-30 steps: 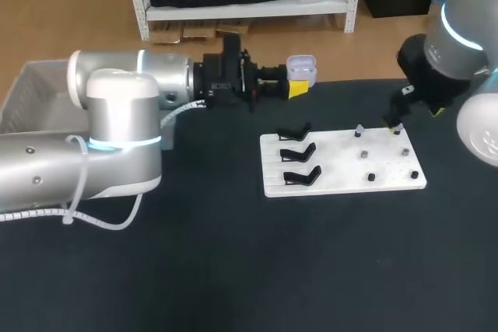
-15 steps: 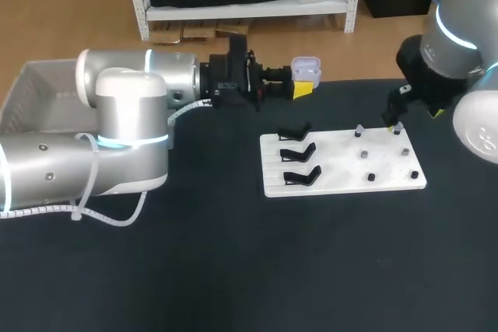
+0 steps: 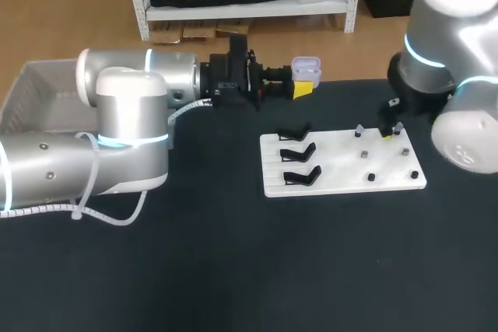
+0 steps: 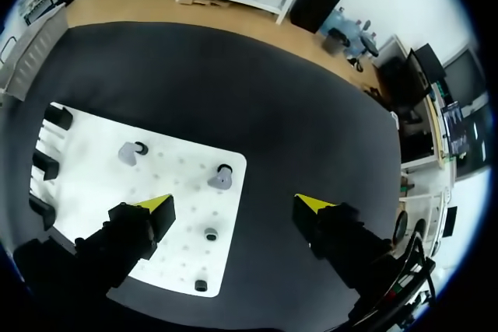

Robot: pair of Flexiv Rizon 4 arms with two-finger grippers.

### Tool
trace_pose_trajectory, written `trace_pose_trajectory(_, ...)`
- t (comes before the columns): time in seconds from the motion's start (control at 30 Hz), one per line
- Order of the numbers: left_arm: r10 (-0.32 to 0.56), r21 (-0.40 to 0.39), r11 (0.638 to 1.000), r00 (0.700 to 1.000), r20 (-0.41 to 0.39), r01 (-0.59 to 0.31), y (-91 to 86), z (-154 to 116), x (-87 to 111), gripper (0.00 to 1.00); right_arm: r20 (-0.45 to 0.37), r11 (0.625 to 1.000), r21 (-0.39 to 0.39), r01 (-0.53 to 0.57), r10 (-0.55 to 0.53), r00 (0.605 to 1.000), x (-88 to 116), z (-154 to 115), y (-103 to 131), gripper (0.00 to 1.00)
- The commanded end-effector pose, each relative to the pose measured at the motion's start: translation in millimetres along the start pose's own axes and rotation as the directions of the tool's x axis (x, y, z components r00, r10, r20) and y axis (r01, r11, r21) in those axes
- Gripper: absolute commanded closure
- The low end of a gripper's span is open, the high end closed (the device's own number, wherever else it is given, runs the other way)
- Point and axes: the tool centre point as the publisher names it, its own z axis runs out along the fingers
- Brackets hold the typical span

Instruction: Pick up each earbud case from the left stands, insert the matching earbuds, close the lid, and place the case in the box.

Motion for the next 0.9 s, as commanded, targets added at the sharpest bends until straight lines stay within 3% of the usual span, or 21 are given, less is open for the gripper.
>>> trace_pose_trajectory(0.03, 0.000, 0.003, 1.000, 1.000, 0.001, 0.000, 1.7, 0.6, 0.3, 1.00, -0.021, 1.000, 0.023, 0.000, 0.000, 1.000, -8.0, 5.4, 2.2, 0.00)
trace_pose_trajectory(0.13, 0.000, 0.003, 1.000, 1.000, 0.001, 0.000, 1.7, 0.6, 0.3, 1.00, -0.033, 1.000, 0.031, -0.003, 0.004, 0.999, -9.5, 6.7, 2.5, 0.12)
trace_pose_trajectory(0.17, 0.000, 0.003, 1.000, 1.000, 0.001, 0.000, 1.7, 0.6, 0.3, 1.00, -0.040, 1.000, 0.031, -0.003, 0.004, 0.999, -9.9, 6.9, 2.7, 0.28)
trace_pose_trajectory(0.2, 0.000, 0.003, 1.000, 1.000, 0.001, 0.000, 1.7, 0.6, 0.3, 1.00, -0.043, 1.000, 0.031, -0.004, 0.006, 0.999, -10.0, 7.3, 3.0, 0.36)
trace_pose_trajectory(0.3, 0.000, 0.003, 1.000, 1.000, 0.001, 0.000, 1.7, 0.6, 0.3, 1.00, -0.056, 0.999, 0.034, -0.011, 0.013, 0.998, -10.3, 9.3, 3.7, 0.50)
trace_pose_trajectory(0.9, 0.000, 0.003, 1.000, 1.000, 0.001, 0.000, 1.7, 0.6, 0.3, 1.00, -0.098, 0.998, 0.043, -0.038, 0.042, 0.994, -17.0, 15.4, 9.4, 0.53)
